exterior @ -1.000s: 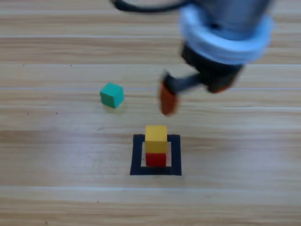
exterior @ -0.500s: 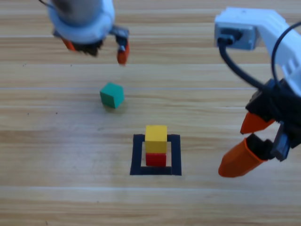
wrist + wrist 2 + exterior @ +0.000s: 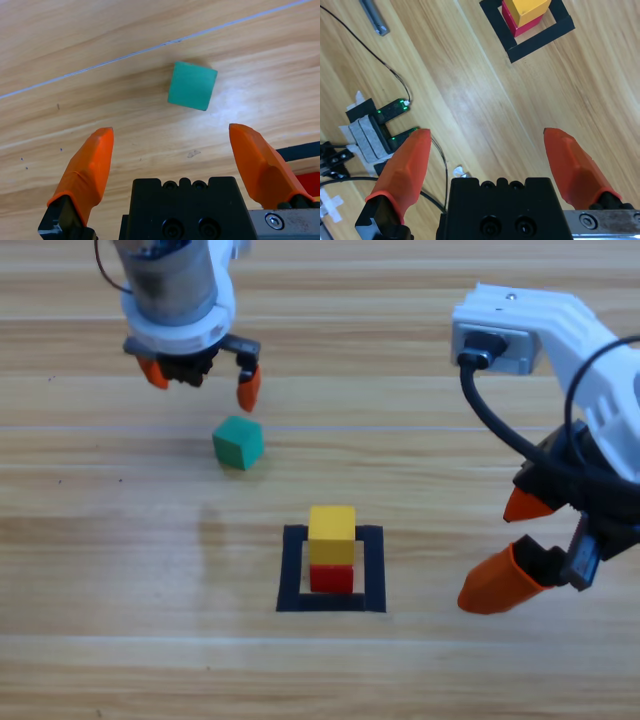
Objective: Stack the blocks in the rectangular block: red at the bottom, yellow in the middle, green on top
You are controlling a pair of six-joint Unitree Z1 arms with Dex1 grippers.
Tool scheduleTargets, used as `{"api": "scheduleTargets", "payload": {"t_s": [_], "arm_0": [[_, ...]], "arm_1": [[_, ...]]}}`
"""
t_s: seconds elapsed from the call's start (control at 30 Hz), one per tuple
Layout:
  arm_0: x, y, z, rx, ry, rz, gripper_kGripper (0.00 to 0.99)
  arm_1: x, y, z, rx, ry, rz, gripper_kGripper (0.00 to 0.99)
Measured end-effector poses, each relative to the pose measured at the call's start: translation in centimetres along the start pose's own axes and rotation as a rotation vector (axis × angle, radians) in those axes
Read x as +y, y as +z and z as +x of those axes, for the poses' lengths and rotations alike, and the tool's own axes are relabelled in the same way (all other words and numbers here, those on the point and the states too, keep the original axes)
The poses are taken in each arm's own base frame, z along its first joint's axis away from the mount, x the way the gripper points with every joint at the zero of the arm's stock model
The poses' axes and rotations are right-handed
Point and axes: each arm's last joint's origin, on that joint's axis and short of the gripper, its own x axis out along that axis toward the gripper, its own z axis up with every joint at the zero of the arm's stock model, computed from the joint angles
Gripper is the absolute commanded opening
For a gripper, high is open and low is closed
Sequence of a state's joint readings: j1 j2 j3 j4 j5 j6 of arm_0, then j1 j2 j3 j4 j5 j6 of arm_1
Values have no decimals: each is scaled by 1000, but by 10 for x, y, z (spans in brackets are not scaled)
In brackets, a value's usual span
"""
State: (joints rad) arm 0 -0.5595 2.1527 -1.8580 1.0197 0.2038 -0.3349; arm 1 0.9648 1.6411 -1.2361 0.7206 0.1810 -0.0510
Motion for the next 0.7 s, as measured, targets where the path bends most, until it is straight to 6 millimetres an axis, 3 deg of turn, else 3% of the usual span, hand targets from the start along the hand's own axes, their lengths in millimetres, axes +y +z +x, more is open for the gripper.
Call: {"api": "scheduleTargets", "payload": {"t_s": [0.37, 0.7], "arm_0": [[2, 3, 45, 104, -22, 87, 971], [-2, 9, 54, 61, -48, 81, 959]], "arm_1": [[0, 1, 0, -8, -4, -2, 990], [0, 1, 0, -8, -4, -2, 990]]}}
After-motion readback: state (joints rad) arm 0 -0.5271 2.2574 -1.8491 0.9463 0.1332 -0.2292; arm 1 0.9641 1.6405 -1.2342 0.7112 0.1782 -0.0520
